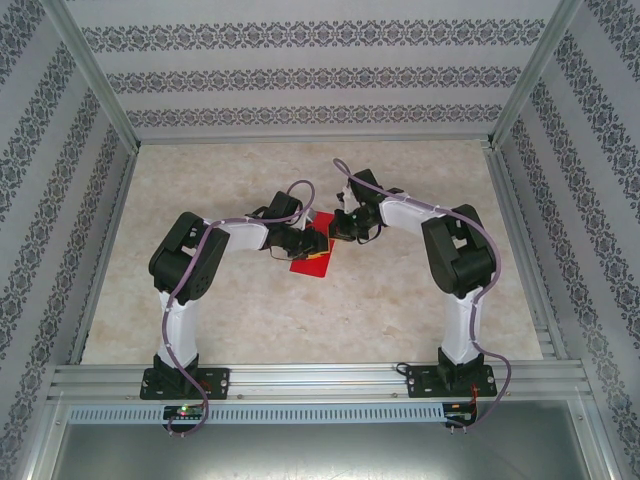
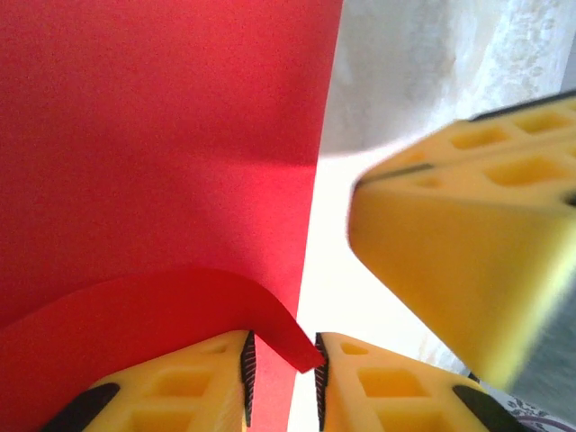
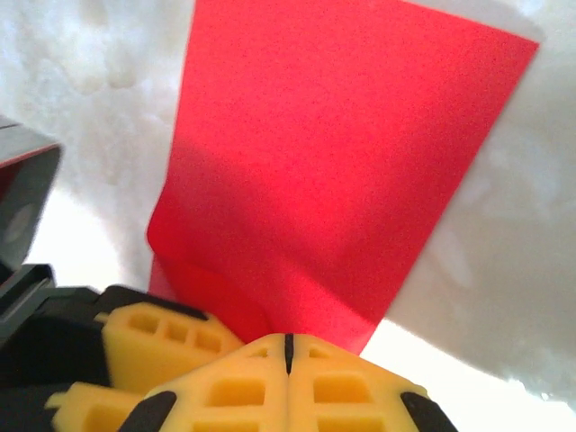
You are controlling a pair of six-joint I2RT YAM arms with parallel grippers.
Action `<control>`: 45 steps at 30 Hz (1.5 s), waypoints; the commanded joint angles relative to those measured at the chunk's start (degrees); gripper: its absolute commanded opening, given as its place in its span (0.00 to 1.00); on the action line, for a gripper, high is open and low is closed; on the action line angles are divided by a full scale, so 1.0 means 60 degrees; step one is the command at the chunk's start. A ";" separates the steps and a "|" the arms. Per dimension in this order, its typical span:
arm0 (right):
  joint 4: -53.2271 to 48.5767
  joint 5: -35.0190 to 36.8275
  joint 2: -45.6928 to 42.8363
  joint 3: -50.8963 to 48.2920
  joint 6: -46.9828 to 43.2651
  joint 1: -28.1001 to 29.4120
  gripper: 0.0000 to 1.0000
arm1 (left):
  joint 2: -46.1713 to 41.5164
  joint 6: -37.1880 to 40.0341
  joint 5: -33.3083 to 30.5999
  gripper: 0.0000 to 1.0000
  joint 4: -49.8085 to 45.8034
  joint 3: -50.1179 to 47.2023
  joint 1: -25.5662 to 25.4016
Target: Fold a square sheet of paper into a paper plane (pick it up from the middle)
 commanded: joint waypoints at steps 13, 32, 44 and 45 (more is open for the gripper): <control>0.1056 -0.0952 -0.1837 -0.2319 0.0726 -0.0656 0.03 | -0.0095 0.0184 -0.0496 0.37 0.0341 -0.0616 0.0020; 0.2884 -0.2016 -0.1537 -0.3180 0.2244 -0.0033 0.00 | -0.0279 -0.0116 -0.0551 0.14 0.0760 -0.0926 0.0119; 0.2978 -0.1929 -0.0909 -0.2605 0.2307 0.0077 0.00 | -0.0238 -0.0039 -0.0425 0.05 0.0848 -0.1014 0.0135; 0.2972 -0.1907 -0.0847 -0.2547 0.2300 0.0083 0.00 | -0.0236 -0.0050 -0.0423 0.05 0.0852 -0.1016 0.0136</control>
